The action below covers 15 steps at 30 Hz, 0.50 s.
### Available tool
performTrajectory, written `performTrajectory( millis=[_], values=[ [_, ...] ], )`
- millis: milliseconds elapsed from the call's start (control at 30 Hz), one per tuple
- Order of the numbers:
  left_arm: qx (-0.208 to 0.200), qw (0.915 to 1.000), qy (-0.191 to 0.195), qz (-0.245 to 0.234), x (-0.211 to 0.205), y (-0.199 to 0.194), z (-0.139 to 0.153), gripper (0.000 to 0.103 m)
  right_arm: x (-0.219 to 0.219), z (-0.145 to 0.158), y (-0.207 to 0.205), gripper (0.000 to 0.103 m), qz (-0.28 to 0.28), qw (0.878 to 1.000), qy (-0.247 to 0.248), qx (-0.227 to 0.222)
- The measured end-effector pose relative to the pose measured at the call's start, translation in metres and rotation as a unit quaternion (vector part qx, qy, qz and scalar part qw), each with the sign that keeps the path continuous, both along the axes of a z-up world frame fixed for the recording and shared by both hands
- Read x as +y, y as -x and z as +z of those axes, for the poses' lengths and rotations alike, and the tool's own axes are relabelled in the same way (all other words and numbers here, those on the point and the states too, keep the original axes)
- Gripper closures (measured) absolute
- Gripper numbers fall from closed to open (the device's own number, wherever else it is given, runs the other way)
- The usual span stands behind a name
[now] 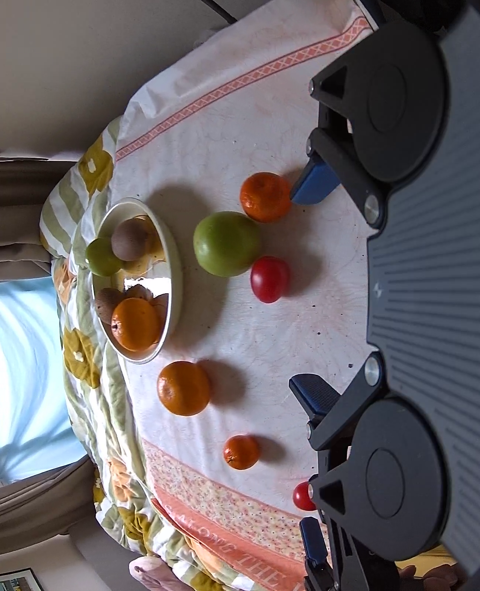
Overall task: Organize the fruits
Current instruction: 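Open both tools to release the fruits and withdraw from the bowl, then grasp a red tomato with the left tool while the right tool grasps another tomato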
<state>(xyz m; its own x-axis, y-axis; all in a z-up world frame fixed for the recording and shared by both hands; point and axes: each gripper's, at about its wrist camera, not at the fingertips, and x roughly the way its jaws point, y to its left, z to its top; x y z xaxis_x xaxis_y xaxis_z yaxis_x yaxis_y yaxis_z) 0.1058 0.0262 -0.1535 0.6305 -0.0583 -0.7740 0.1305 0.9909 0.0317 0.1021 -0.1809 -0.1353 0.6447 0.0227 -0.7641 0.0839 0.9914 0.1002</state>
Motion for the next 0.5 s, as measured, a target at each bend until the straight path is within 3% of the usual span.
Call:
performTrajectory(
  millis=[33, 233, 500],
  values=[
    [0.003, 1.0, -0.001, 0.002, 0.0, -0.001, -0.001, 0.043, 0.001, -0.002, 0.0, 0.0, 0.0, 1.0, 0.002, 0.001],
    [0.017, 0.9998, -0.004, 0.009, 0.001, -0.005, -0.008, 0.067, 0.007, -0.011, -0.004, 0.0, 0.011, 1.0, 0.013, 0.01],
    [0.018, 0.9998, -0.002, 0.008, 0.001, -0.006, -0.008, 0.069, 0.016, -0.018, -0.012, 0.011, 0.009, 0.999, 0.043, 0.007]
  ],
)
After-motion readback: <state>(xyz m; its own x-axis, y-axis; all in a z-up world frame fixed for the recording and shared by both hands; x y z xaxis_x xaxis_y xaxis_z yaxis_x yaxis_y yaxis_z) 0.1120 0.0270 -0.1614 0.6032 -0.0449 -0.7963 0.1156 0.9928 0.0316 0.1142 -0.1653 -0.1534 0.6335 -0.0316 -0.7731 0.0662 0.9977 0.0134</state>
